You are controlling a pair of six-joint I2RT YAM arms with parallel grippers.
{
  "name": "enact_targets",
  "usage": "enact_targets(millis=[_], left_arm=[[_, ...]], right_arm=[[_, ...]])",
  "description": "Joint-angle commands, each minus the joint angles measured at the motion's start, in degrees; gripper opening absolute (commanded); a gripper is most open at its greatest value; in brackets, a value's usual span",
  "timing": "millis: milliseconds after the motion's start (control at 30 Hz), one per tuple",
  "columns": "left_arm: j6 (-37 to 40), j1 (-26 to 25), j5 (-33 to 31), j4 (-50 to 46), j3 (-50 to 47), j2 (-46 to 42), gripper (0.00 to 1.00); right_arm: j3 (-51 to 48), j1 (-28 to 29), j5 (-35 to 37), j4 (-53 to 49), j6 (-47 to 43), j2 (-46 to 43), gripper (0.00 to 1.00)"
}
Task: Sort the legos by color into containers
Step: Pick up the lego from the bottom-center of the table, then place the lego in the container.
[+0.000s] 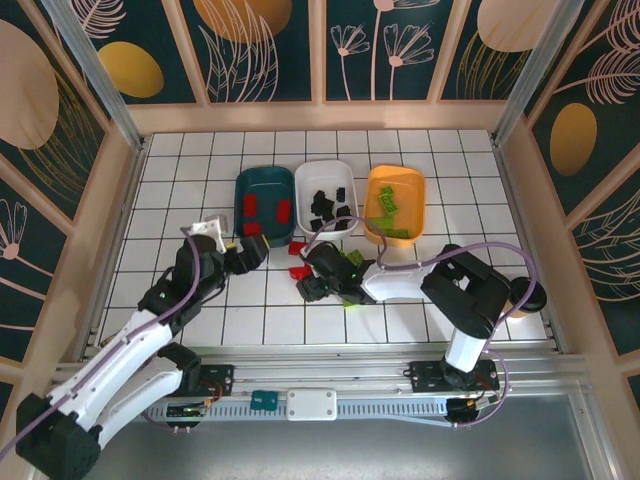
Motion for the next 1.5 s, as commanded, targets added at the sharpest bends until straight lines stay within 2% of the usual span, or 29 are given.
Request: enact_targets(millis=[0, 100, 200, 333, 467, 600, 900, 1033, 1167, 1233, 1367, 1467], left_arm=[[-4.56, -0.27, 0.47, -0.98, -4.36, -4.48, 0.88], [-5.58, -0.27, 0.30, -1.65, -7.56, -6.86, 0.88], [-5.52, -0.25, -0.03, -2.12, -9.09, -8.34, 0.88], [-4.89, -0.27, -0.31, -2.20, -9.61, -9.23, 0.91], [-4.95, -0.27, -0.76, -1.62, -10.51, -8.96, 0.92], [-5.31, -0.27, -0.95, -1.11, -11.14, -8.43, 0.92], [-5.89, -0.27, -1.73, -3.75, -11.14, -9.62, 0.92], [-5.80, -0.27, -1.43, -4.55, -11.22, -10.37, 0.93], [-5.08, -0.27, -0.65, -4.08, -11.22, -9.38, 0.93], [-4.34, -0.27, 0.61, -3.08, -11.22, -8.24, 0.92], [-3.53, -0.60, 2.78, -0.03, -10.79, -4.12, 0.88], [-3.73, -2.77, 2.20, 3.16, -10.20, -0.40, 0.87]], right_arm=[[0.77, -0.24, -3.08, 0.64, -1.73, 0.84, 0.47], [-0.86, 0.20, -4.68, 0.11, -1.58, -1.49, 0.33], [-2.51, 0.95, -5.24, -1.23, -1.18, -5.66, 0.26], [-3.20, 1.47, -5.89, -2.74, -0.18, -12.82, 0.23], [0.44, 1.32, -5.65, -2.18, 0.33, -17.15, 0.23], [9.08, -0.19, -4.98, -0.61, 0.24, -12.00, 0.23], [34.27, -7.35, -7.92, -1.38, 4.03, 12.18, 0.25], [41.32, -8.15, -7.88, -2.96, 5.49, 19.21, 0.36], [43.94, -8.61, -7.23, -2.22, 6.82, 22.49, 0.61], [43.14, -8.96, -7.09, -0.42, 7.83, 21.69, 0.69], [38.49, -9.11, -6.25, 3.19, 8.53, 16.75, 0.73], [32.21, -9.11, -4.29, 6.40, 8.94, 11.20, 0.73]])
